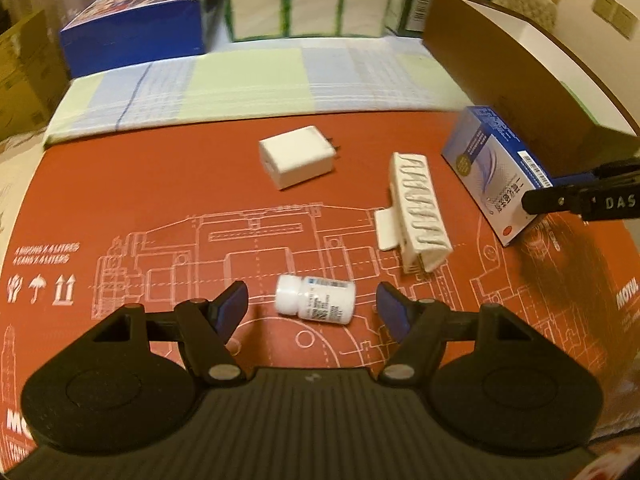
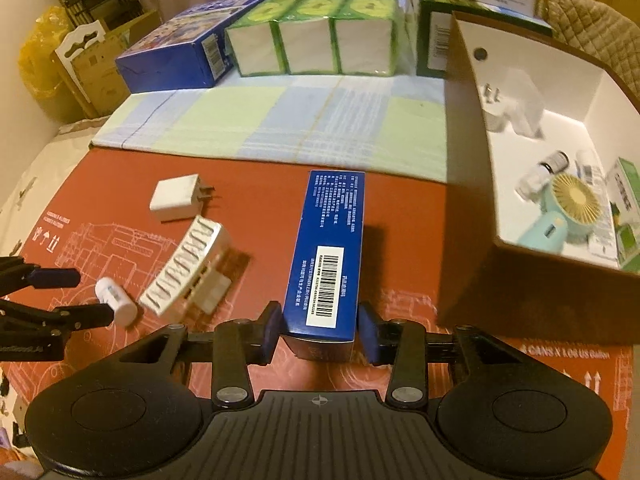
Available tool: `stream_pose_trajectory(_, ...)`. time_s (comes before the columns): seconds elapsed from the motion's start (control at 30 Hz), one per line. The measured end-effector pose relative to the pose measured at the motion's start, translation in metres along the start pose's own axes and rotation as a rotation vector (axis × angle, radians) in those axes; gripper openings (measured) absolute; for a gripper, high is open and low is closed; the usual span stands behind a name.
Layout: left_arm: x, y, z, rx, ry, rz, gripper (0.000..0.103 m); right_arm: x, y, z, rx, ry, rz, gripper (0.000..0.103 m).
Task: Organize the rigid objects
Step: 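Grasp the white pill bottle with the left tool while the right tool grasps the blue medicine box, then carry the pill bottle and blue medicine box toward the storage box with both tools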
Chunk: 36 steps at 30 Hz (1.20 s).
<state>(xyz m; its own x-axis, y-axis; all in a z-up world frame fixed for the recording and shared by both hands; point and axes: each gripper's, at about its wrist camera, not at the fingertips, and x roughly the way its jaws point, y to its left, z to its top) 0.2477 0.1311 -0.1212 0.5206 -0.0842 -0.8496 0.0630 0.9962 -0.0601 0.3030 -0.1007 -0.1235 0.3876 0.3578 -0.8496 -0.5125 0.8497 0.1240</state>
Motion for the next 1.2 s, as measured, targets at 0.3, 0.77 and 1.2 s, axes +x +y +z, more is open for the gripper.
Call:
stream_pose_trajectory(0.3, 0.021, -0.002, 0.000, 0.076, 0.038, 0.007, 0.050, -0.012, -0.006, -0.008, 0.010, 0.008, 0.009, 0.038)
stream_pose_trajectory(0.77, 0.017, 0.003, 0.018, -0.025, -0.010, 0.032, 0.042, -0.008, 0.000, 0.004, -0.016, -0.006, 0.016, 0.058)
stream_pose_trajectory(1.2, 0.007, -0.010, 0.044, -0.031, -0.010, 0.048, 0.042, 0.014, -0.001, 0.022, -0.031, -0.008, -0.026, 0.049)
